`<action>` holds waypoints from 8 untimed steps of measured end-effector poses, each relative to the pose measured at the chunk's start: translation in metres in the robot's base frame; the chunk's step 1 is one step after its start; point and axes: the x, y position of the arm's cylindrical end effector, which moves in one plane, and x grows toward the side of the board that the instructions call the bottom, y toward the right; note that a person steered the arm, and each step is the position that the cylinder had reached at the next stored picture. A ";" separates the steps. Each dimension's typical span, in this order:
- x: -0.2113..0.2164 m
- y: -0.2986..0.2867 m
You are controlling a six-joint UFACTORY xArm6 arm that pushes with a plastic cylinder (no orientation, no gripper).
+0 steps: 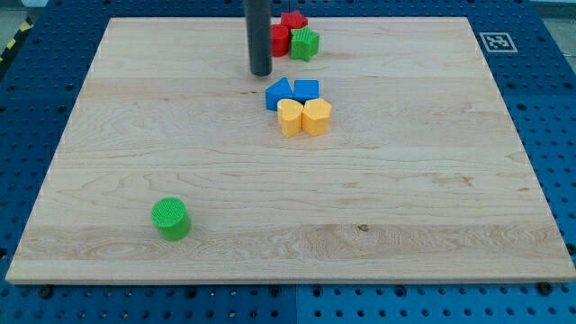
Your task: Move the green circle towards the center left of the board
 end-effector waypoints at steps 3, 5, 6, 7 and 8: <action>0.157 -0.102; 0.226 -0.102; 0.240 -0.102; 0.268 -0.101; 0.288 -0.101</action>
